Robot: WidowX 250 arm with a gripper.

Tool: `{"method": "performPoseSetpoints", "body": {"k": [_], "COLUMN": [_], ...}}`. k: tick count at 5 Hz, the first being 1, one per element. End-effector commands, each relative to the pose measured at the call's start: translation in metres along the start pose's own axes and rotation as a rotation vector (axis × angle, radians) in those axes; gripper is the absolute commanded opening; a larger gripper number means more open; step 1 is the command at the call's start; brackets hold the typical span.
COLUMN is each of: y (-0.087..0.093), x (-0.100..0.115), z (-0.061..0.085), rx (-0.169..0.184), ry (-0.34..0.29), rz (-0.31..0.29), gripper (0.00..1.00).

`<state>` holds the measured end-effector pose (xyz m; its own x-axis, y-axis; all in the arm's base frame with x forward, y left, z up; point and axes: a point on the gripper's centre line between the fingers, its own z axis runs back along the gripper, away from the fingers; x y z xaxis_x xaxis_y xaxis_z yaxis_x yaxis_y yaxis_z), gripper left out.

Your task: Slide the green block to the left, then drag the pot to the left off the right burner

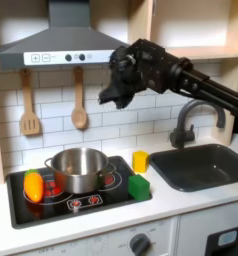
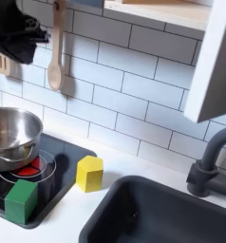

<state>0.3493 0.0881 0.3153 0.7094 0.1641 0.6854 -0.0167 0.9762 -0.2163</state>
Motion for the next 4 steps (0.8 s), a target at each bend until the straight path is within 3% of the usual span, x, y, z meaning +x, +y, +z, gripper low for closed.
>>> {"method": "performPoseSetpoints", "body": {"k": [1,3,4], "y": [-0.014,-0.018,-0.026], "x": [-0.04,-0.077,-0.093], "z": [-0.013,-0.016,-0.005], "rx": [-0.013,-0.035,-0.05], "ry": [0.241,0.379,0.423], "rz": [-0.028,-0.024,-0.029], "gripper": [0.0,0.0,0.0]}}
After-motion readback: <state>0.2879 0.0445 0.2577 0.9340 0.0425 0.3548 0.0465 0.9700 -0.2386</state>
